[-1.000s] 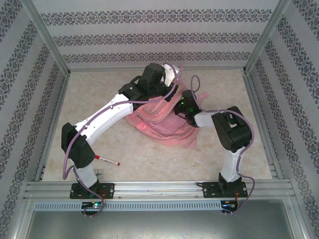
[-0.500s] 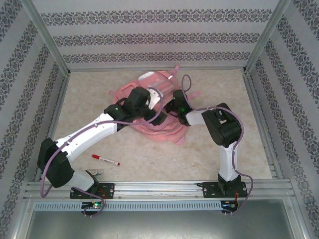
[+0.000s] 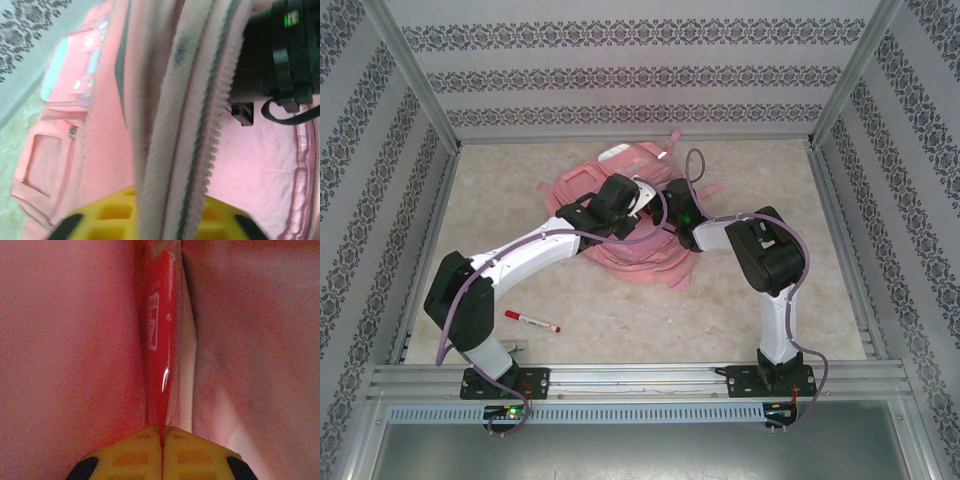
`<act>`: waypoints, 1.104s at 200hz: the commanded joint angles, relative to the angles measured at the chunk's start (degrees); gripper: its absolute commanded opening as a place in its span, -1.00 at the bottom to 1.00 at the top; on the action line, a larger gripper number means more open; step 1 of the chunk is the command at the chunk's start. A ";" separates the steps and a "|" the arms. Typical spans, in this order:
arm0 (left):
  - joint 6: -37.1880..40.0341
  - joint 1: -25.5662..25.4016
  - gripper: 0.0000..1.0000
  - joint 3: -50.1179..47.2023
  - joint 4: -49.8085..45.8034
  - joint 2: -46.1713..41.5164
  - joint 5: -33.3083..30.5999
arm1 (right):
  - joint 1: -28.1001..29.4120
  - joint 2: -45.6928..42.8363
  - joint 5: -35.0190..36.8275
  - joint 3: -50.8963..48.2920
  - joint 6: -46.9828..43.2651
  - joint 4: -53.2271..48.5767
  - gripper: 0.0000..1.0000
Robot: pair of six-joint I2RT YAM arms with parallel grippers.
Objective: Pack the student bag
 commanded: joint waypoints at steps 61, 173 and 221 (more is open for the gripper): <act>-1.35 -0.02 -1.00 6.82 7.69 -7.50 8.54 | 2.97 1.81 3.89 3.04 0.33 5.53 -0.82; -11.29 0.02 -1.00 3.58 10.33 -7.86 0.75 | 6.07 -11.88 21.49 -3.90 9.49 -20.48 -0.01; -9.91 0.04 -1.00 1.49 10.07 -5.83 -2.72 | 6.87 -23.45 16.50 -5.88 8.71 -43.80 0.11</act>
